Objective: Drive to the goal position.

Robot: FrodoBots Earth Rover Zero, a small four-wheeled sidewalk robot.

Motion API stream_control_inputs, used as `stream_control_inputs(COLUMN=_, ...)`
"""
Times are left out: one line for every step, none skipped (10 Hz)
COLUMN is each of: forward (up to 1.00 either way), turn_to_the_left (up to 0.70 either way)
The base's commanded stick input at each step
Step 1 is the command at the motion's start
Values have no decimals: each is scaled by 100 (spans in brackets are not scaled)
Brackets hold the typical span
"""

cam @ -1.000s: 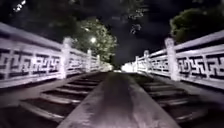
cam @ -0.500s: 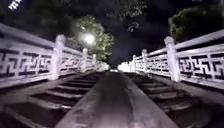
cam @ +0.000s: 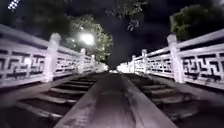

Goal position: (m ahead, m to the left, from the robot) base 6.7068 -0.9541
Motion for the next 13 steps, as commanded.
stream_control_inputs(forward=45, turn_to_the_left=0)
stream_control_inputs(forward=45, turn_to_the_left=0)
stream_control_inputs(forward=45, turn_to_the_left=0)
stream_control_inputs(forward=45, turn_to_the_left=24)
stream_control_inputs(forward=45, turn_to_the_left=27)
stream_control_inputs(forward=45, turn_to_the_left=25)
stream_control_inputs(forward=45, turn_to_the_left=0)
stream_control_inputs(forward=45, turn_to_the_left=0)
stream_control_inputs(forward=45, turn_to_the_left=0)
stream_control_inputs(forward=45, turn_to_the_left=0)
stream_control_inputs(forward=45, turn_to_the_left=0)
stream_control_inputs(forward=45, turn_to_the_left=0)
stream_control_inputs(forward=45, turn_to_the_left=0)
